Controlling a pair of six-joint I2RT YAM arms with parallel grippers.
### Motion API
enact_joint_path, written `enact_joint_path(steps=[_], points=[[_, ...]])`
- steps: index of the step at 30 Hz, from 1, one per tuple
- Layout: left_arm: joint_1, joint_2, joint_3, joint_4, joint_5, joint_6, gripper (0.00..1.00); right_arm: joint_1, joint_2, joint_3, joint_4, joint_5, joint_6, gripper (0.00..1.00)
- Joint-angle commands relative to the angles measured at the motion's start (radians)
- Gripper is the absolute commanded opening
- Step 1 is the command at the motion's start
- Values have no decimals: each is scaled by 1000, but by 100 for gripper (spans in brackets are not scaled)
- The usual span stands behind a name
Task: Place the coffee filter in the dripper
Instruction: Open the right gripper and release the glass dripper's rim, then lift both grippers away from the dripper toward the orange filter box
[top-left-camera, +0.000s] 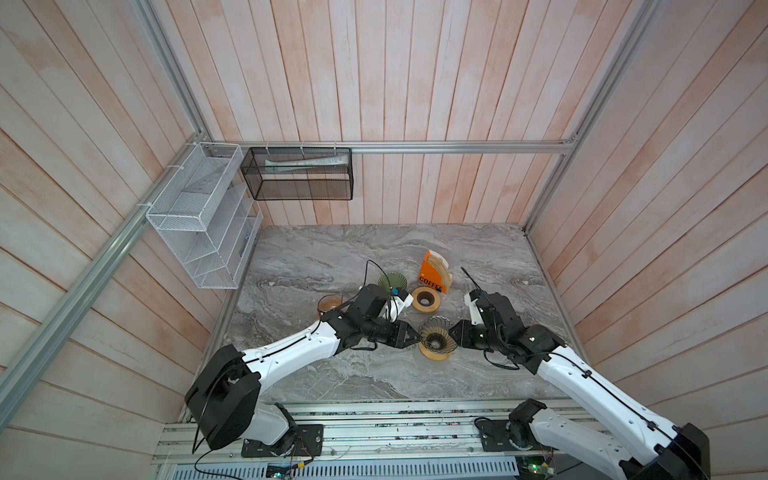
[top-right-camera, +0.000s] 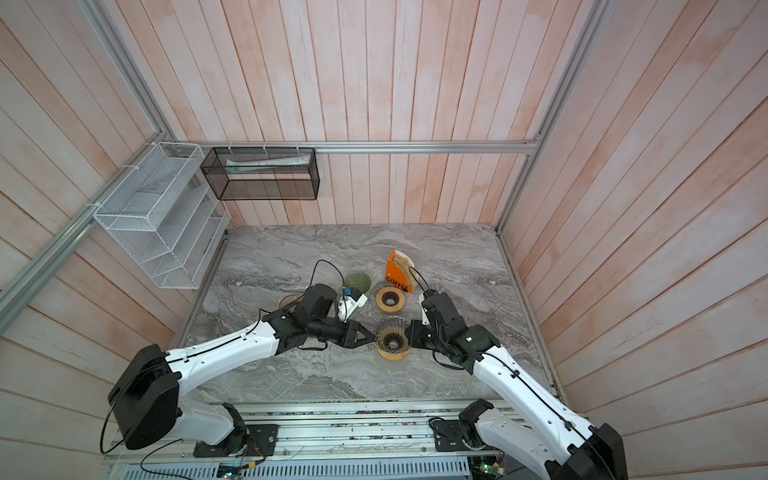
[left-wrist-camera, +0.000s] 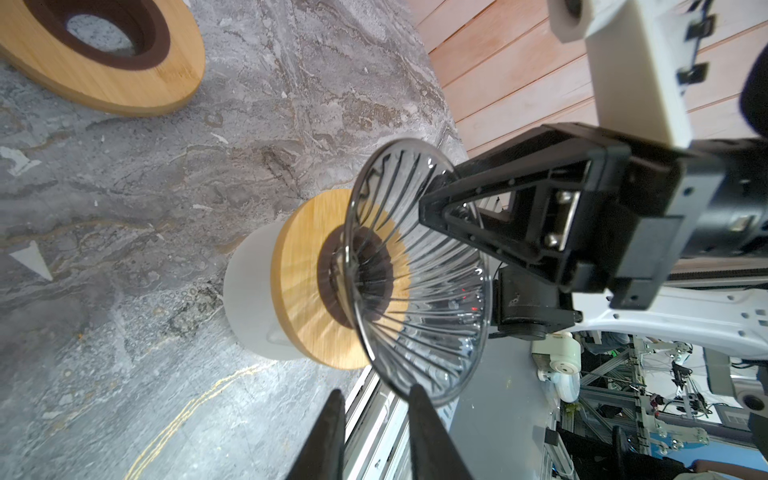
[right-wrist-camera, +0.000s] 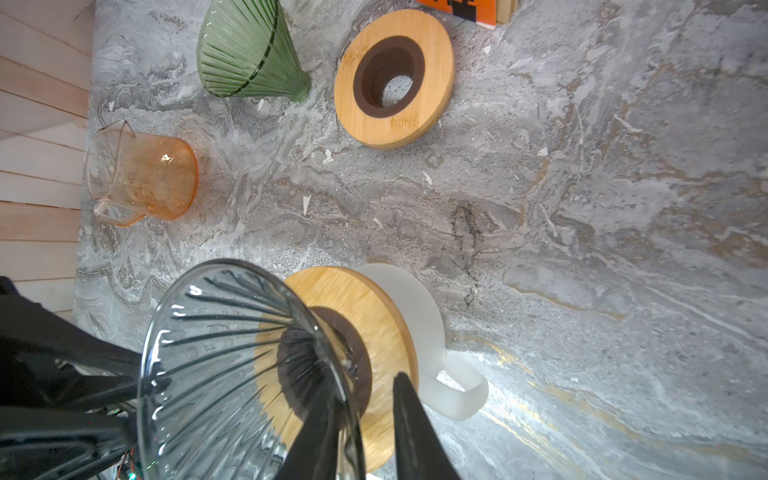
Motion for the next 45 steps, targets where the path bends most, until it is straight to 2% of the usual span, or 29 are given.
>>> enact_joint_path(steps=[1,17,27,30,33,38,45], points=[[-4,-8,14,-46,-21,24,29,-3,-5,39,-51,36,-3,26],[-5,-16,18,-44,-29,25,29,-2,-26,125,-107,52,-28,28],[-3,-31,16,-44,-46,19,29,-3,-48,210,-128,111,-60,28],[10,-45,29,-46,-64,11,29,-12,-33,240,-108,120,-105,25],[61,-58,32,-27,-66,-27,28,-44,4,264,-67,105,-158,20],[167,-62,59,-17,-84,-66,27,-151,60,268,70,17,-229,14],[208,-4,153,43,-83,-93,27,-337,161,232,264,-178,-286,9]])
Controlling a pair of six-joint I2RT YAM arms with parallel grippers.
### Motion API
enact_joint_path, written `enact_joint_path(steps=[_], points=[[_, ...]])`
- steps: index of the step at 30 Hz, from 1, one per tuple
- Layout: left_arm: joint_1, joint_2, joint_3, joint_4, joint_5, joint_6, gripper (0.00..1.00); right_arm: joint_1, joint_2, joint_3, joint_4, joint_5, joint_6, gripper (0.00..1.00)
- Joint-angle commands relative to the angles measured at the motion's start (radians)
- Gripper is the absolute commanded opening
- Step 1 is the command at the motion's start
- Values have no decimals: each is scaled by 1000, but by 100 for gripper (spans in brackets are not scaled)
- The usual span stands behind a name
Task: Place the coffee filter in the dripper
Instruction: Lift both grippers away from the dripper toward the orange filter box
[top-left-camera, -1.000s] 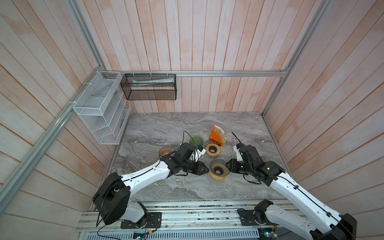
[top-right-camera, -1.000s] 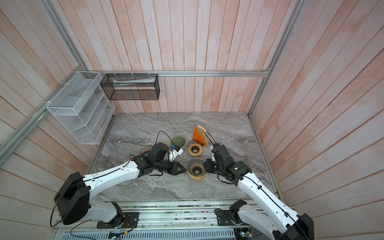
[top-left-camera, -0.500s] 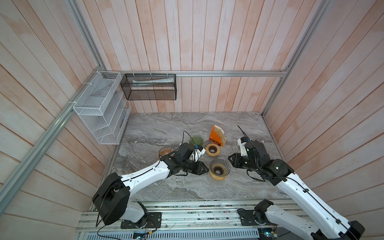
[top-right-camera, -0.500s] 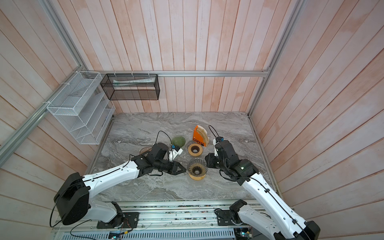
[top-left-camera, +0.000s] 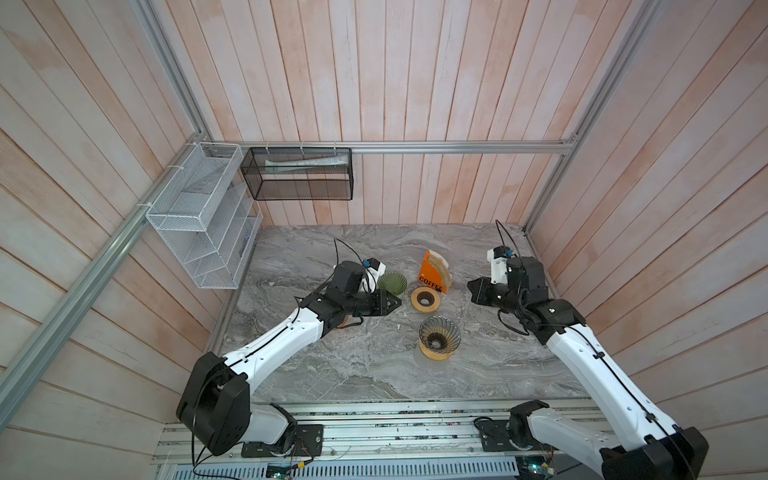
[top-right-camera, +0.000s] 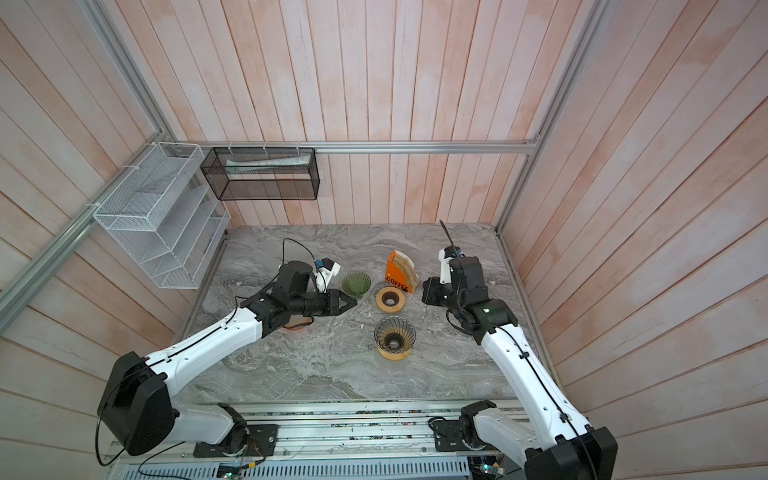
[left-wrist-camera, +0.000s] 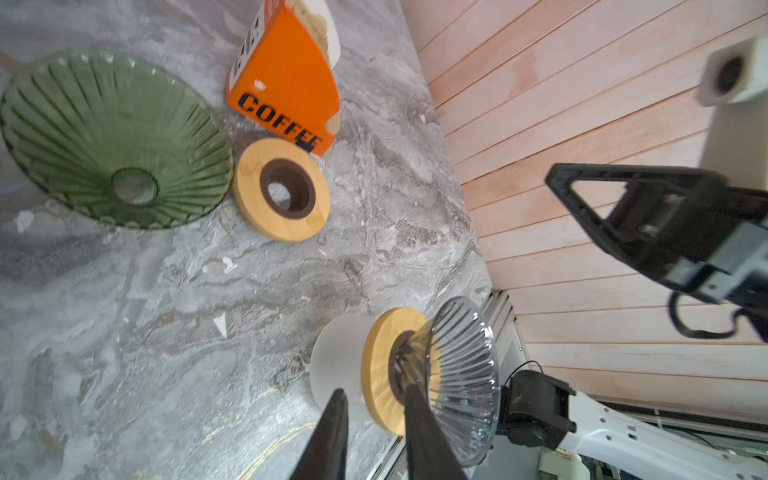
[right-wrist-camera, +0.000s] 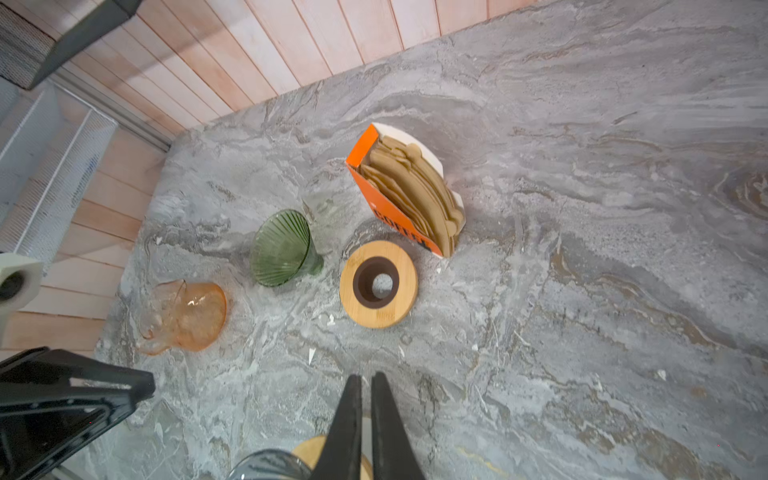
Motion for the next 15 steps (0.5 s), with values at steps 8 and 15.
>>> enact_joint_path(steps=[8,15], points=[[35,119,75,151,51,-47,27,-147,201,-70,270,-182,-97,5],[47,207,169,104,76,-35,27,-177,294,-112,422,-254,-119,10]])
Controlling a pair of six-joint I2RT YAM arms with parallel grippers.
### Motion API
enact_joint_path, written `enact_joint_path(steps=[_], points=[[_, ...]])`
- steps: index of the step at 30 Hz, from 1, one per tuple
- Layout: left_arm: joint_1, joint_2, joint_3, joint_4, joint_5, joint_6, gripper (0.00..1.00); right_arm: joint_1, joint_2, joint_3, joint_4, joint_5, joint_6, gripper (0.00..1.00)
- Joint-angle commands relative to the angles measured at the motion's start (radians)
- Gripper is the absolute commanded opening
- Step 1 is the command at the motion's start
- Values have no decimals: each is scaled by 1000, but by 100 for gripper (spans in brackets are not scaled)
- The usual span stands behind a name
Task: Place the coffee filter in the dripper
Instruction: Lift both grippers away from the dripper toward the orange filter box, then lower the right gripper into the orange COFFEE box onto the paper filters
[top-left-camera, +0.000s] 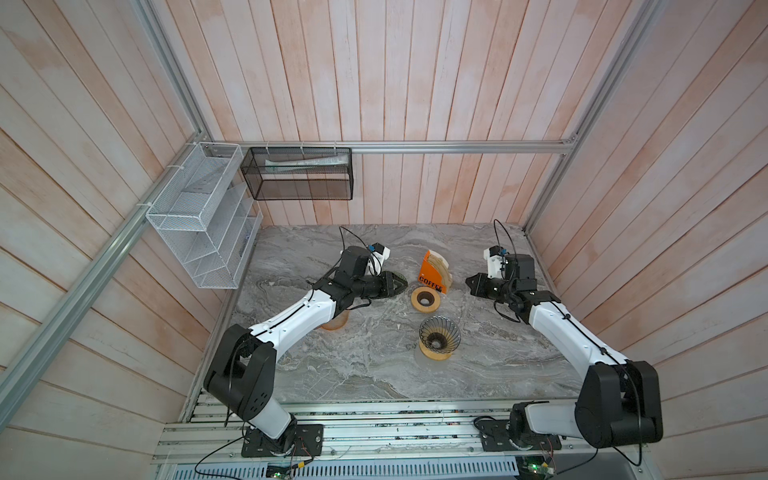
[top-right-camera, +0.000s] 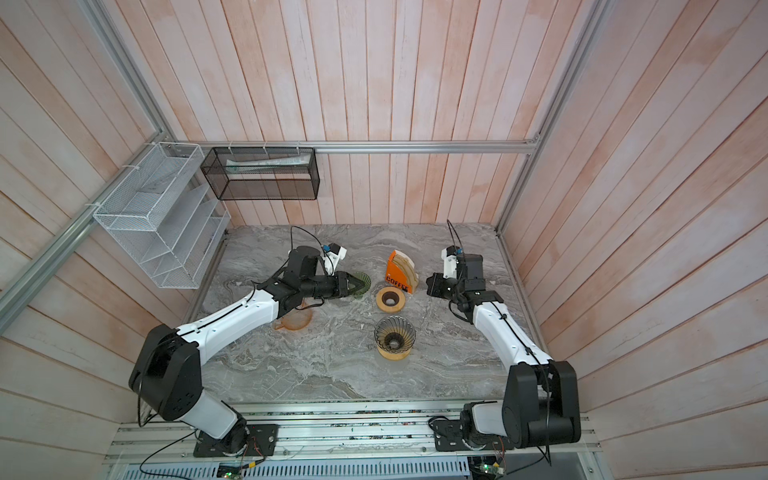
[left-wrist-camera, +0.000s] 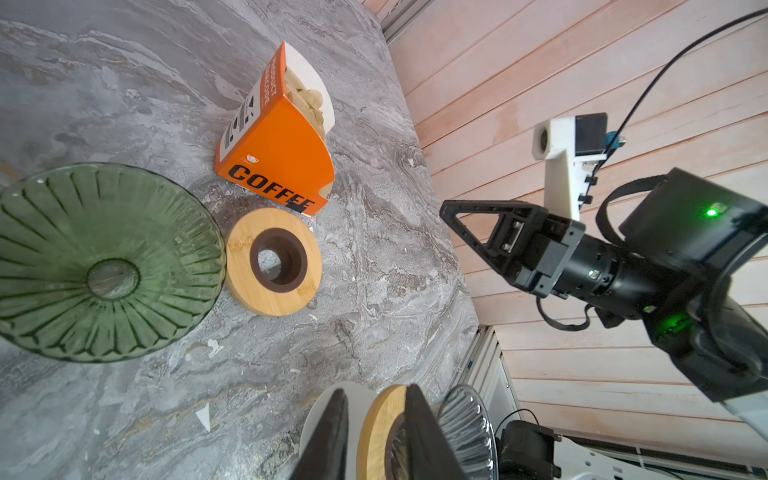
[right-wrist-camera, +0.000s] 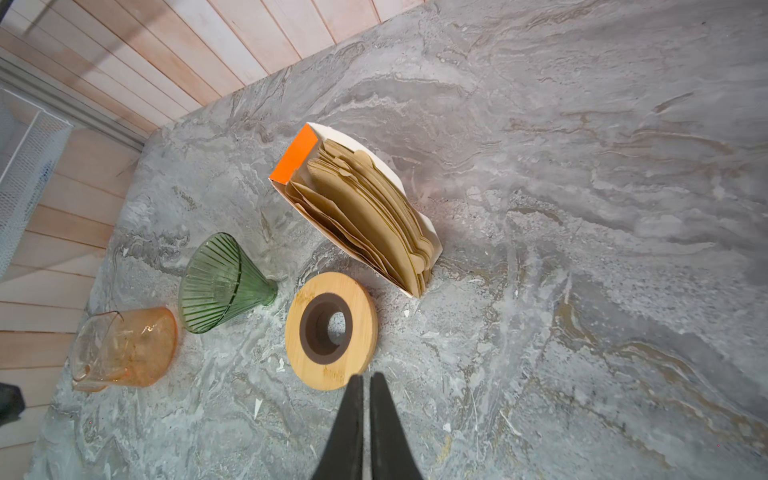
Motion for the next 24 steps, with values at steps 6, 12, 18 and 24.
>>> enact_joint_path(steps=[6,12,18,24], points=[[9,43,48,15,6,-31,27,-17,108,26,182,-133,-39,13],[23,79,75,5,10,-29,27,-12,200,78,236,-201,-29,16],[40,96,59,23,28,-29,27,37,265,145,222,-201,-64,20],[63,87,20,60,43,-39,27,85,338,223,187,-179,-80,21]])
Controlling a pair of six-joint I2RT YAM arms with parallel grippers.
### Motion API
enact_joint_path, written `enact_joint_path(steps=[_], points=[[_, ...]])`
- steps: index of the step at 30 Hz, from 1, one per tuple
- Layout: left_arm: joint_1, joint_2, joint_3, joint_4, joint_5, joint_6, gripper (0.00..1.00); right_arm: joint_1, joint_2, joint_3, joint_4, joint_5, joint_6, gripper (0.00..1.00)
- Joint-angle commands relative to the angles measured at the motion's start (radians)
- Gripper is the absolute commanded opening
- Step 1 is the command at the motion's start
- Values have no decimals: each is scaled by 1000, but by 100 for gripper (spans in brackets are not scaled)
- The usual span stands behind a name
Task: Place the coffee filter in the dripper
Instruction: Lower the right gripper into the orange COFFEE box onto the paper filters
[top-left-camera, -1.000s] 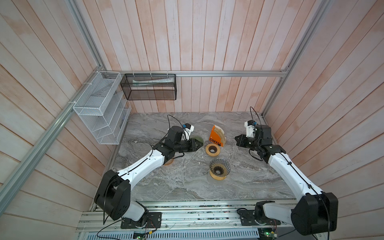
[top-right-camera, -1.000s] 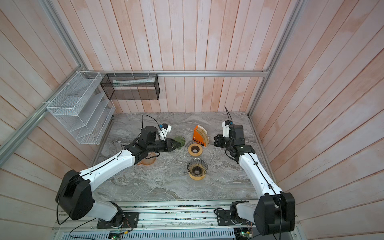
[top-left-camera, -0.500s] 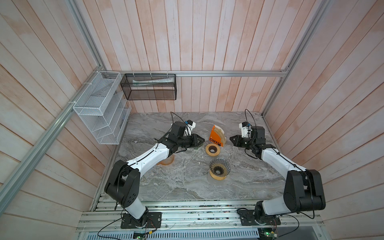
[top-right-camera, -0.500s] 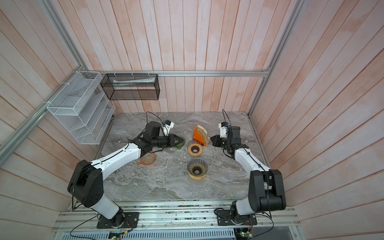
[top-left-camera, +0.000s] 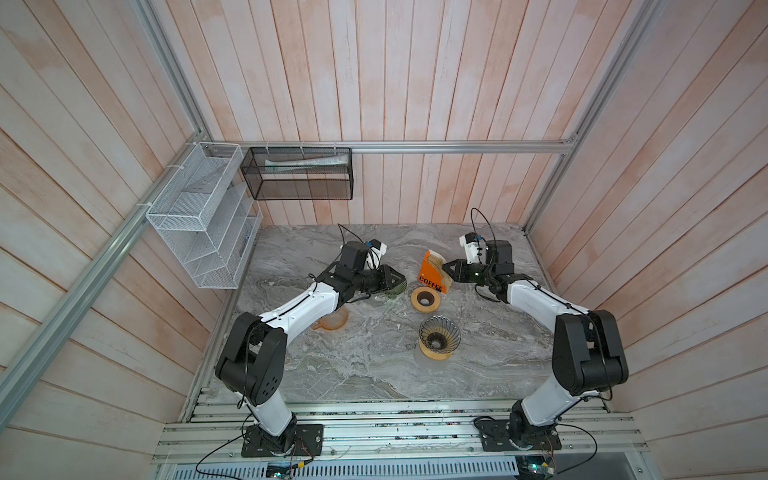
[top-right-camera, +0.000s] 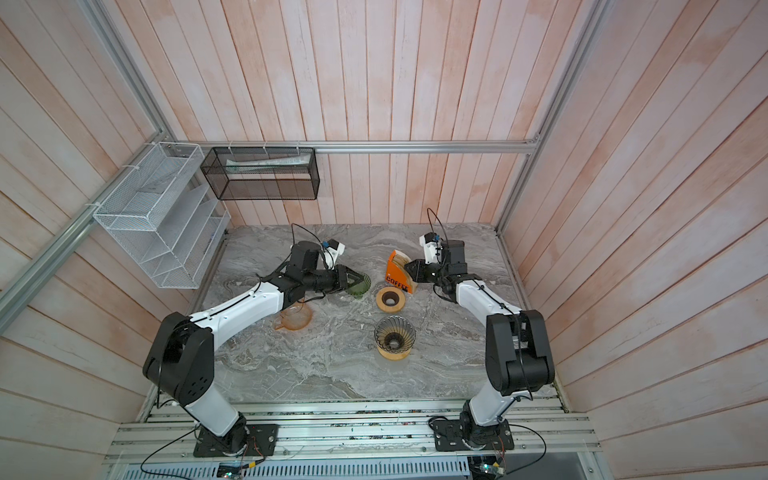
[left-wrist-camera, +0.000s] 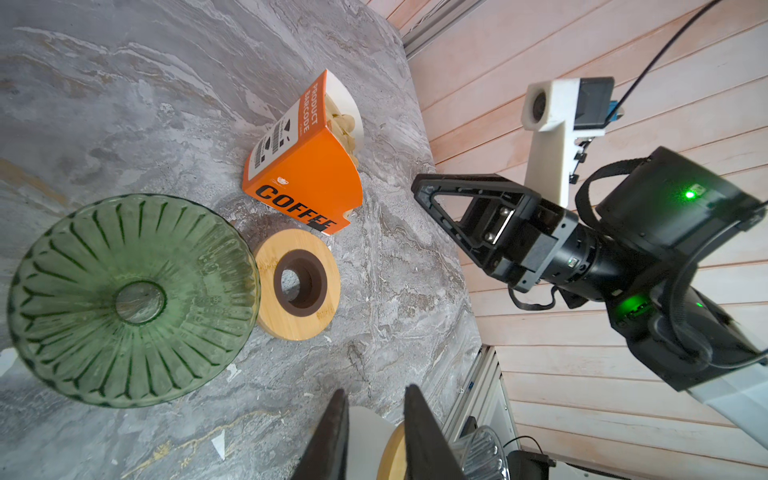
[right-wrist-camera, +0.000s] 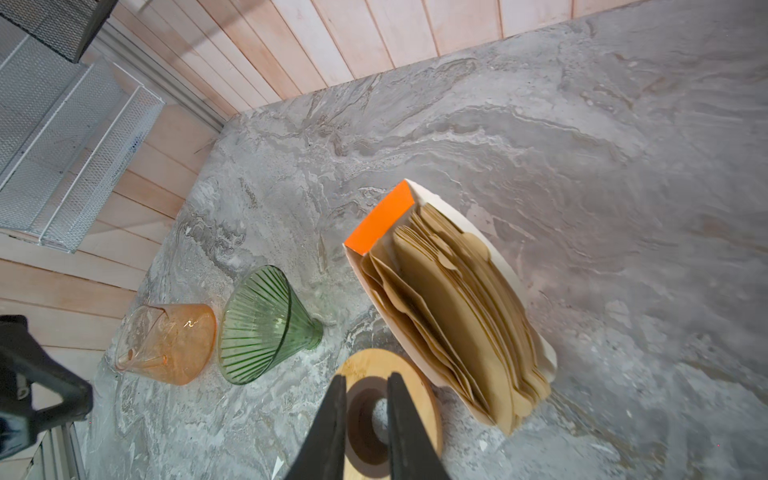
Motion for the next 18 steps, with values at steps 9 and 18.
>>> enact_joint_path(steps=[9,18], points=[[29,-18,-76,73,32,-7,27,53,104,129,-63,67,-49,21],[39,-22,-108,95,40,-16,27,54,148,180,-94,104,-54,19]])
